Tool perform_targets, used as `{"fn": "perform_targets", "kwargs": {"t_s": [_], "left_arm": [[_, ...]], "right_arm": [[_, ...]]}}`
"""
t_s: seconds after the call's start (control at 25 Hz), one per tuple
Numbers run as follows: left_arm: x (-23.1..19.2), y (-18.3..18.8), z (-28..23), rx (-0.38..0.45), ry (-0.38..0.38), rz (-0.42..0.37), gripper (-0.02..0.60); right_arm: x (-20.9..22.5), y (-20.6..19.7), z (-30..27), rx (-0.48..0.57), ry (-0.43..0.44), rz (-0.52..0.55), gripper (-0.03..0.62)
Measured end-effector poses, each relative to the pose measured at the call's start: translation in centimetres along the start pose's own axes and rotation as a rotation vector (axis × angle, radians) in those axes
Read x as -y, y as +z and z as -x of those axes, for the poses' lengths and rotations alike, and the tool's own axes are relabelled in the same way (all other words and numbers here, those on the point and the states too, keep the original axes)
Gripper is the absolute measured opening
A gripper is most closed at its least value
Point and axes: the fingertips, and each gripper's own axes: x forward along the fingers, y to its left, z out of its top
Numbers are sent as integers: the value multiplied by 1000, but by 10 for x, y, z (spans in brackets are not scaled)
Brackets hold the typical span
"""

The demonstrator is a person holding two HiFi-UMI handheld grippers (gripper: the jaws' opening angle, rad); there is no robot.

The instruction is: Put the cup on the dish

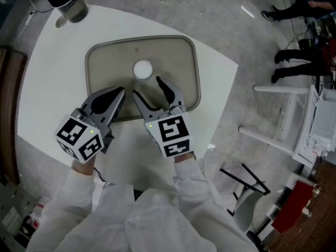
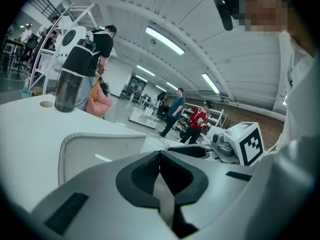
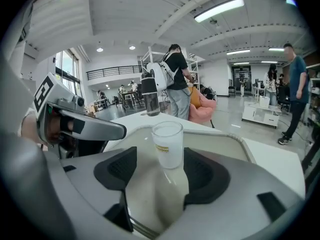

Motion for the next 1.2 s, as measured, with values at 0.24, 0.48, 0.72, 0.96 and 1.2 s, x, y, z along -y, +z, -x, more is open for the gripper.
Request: {"fn": "perform_targets", "kwargs": {"t_s": [0.24, 0.48, 0.72, 0.96, 1.2], "left_arm": [[36, 9, 19, 37, 8, -38, 9], [83, 12, 44, 75, 14, -79, 9], [137, 10, 68, 135, 39, -116, 9], [179, -5, 93, 173, 77, -121, 9], [226, -22, 117, 201, 111, -151, 9]], "right_arm": [[-16, 27, 42, 107, 23, 13, 281], [-38, 43, 96, 187, 64, 30, 281], [-68, 45, 162, 213, 137, 85, 278], [-76, 38, 216, 271, 110, 140, 223], [-96, 32, 265, 347, 149, 199, 175]]}}
